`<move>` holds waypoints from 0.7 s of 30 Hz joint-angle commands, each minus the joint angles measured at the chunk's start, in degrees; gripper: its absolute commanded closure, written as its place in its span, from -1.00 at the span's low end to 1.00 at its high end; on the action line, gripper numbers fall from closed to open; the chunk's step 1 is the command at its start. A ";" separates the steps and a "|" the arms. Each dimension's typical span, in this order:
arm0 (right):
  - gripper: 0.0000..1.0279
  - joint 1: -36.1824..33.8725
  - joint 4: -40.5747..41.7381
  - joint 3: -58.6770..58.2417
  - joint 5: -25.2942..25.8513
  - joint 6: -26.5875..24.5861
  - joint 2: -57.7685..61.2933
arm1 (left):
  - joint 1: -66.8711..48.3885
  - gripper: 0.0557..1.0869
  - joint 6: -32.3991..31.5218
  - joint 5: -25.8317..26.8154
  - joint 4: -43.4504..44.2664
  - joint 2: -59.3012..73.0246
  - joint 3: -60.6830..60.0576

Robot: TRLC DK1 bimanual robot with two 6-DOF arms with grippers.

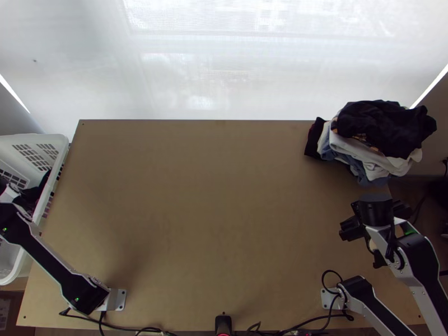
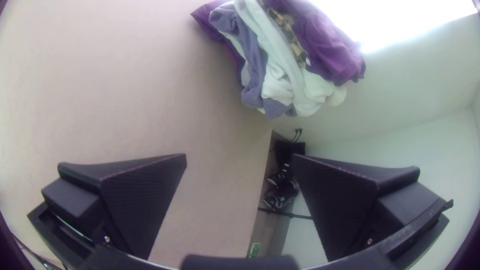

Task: Fold the t-shirt

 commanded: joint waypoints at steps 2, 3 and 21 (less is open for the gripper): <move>-0.90 -0.55 -0.38 -0.91 -0.18 -0.19 0.28 | -0.80 -0.56 -1.09 -0.36 -0.60 4.42 2.79; -0.90 -0.64 -0.38 -0.91 -0.09 -0.19 0.28 | -0.80 -0.39 -1.18 -0.36 -0.60 4.51 2.61; -0.90 0.06 1.73 -0.30 -0.27 0.77 0.19 | 4.38 0.92 -11.90 20.12 -12.12 -27.57 -10.48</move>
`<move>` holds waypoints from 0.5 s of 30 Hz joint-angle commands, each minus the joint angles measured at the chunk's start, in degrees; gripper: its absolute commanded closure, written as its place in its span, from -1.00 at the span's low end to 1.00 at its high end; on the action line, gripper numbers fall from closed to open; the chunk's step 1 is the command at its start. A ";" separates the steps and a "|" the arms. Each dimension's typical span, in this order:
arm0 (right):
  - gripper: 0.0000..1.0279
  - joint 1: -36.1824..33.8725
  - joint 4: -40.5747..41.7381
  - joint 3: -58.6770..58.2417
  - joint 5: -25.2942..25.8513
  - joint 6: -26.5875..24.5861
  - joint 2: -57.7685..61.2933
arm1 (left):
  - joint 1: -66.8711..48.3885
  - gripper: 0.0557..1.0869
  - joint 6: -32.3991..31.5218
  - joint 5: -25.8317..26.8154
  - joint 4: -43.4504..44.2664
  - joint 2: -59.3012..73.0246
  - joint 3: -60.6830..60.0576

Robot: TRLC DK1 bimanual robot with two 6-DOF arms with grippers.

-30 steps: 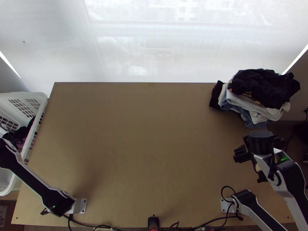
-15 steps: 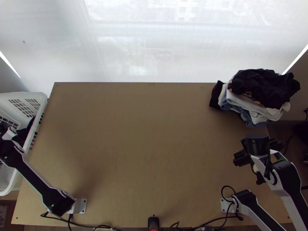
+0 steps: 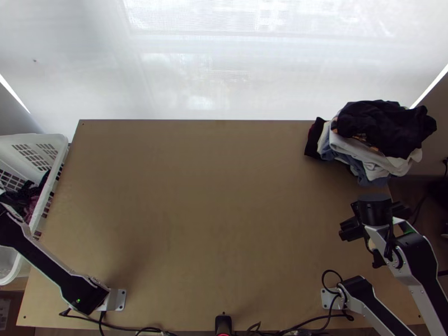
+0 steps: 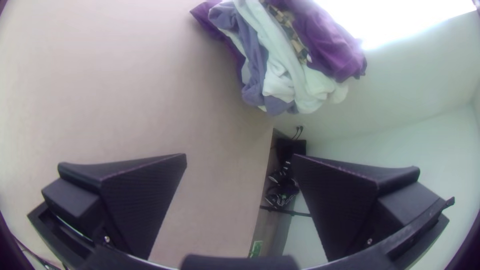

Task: Fold the t-shirt

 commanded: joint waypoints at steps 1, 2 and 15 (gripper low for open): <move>-0.90 0.90 1.60 0.45 -0.07 0.29 -0.11 | 2.98 0.92 -4.64 14.74 -4.58 -22.35 -9.55; -0.90 1.16 1.87 0.54 -0.07 0.29 -0.11 | 3.34 0.92 -4.73 17.11 -4.66 -27.09 -11.75; -0.90 4.68 3.89 0.80 -2.00 0.12 -3.19 | -0.79 0.92 -2.18 28.89 -4.49 -67.61 -18.52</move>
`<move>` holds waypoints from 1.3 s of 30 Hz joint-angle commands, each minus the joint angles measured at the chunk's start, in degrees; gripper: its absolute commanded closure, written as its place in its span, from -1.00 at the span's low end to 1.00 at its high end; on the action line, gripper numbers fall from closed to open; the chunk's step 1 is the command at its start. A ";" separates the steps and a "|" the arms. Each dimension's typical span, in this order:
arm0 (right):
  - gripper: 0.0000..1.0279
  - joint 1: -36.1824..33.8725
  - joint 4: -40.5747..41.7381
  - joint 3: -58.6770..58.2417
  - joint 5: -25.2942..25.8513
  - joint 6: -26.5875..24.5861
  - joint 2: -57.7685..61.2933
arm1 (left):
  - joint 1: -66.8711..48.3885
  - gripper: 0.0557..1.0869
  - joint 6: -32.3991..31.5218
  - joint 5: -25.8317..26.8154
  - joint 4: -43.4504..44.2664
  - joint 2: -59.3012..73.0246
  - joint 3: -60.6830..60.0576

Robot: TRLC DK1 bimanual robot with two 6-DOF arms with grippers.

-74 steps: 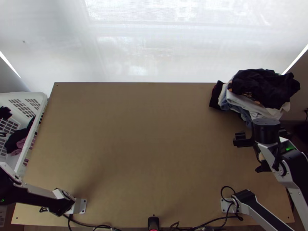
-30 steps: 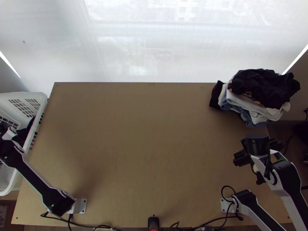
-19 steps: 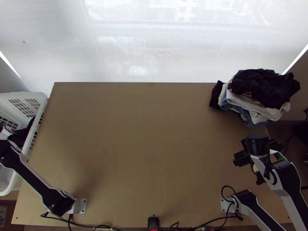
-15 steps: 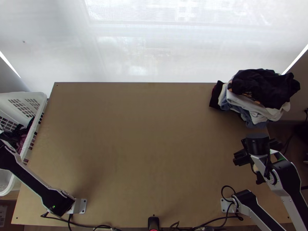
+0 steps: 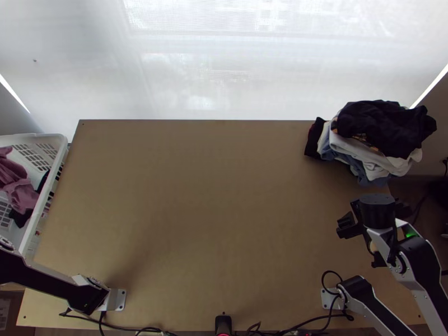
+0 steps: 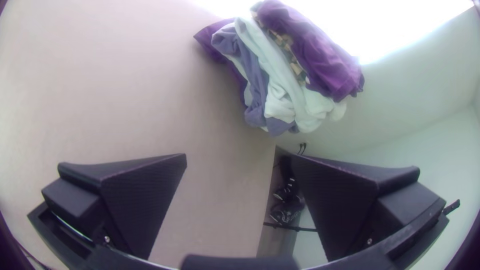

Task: Fold the t-shirt

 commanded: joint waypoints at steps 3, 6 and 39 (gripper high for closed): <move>-0.90 2.65 1.73 -0.23 -1.04 0.29 -2.65 | -8.19 0.92 1.40 5.09 0.15 -24.76 -0.90; -0.90 3.17 1.90 -0.41 -1.48 0.82 -3.88 | -13.90 0.92 1.49 5.00 0.23 -30.03 -0.63; -0.90 0.27 3.66 -4.71 -1.92 -0.15 -9.68 | -103.28 0.93 4.13 -26.20 1.46 -20.89 -3.80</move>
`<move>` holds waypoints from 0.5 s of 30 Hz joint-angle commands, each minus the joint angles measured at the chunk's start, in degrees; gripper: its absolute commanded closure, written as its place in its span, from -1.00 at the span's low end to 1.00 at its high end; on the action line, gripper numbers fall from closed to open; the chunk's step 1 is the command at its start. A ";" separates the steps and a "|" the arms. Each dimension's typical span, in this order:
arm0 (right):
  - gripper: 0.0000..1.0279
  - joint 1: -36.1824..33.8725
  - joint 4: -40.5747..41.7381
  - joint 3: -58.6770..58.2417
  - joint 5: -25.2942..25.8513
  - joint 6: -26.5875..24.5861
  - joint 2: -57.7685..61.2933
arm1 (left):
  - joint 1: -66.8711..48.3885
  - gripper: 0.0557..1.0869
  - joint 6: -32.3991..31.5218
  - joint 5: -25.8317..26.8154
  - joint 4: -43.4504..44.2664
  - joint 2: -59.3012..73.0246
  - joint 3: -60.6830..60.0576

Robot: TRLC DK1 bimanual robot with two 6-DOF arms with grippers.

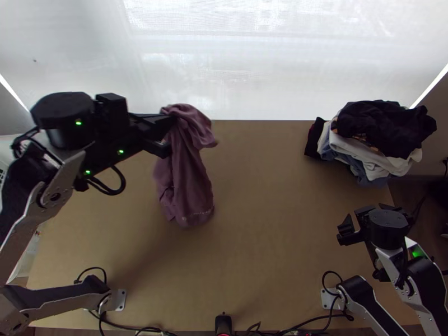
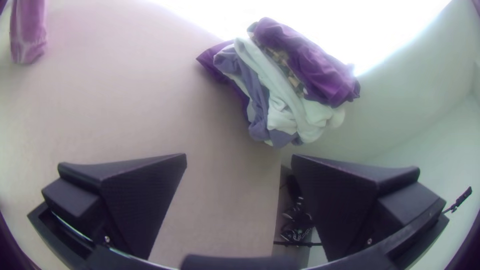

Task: Fold the t-shirt

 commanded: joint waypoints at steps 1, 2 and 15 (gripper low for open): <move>-0.90 -1.74 0.38 -0.17 0.00 -0.50 -0.08 | -14.05 0.93 2.93 -1.59 2.12 7.85 -1.20; -0.90 -2.00 0.38 -0.17 0.00 -0.50 -0.08 | -15.37 0.93 3.28 -1.68 2.56 9.00 -1.20; -0.90 -2.27 0.38 -0.87 -0.09 -1.20 -0.87 | -19.59 0.92 5.83 -2.21 7.13 23.76 -1.02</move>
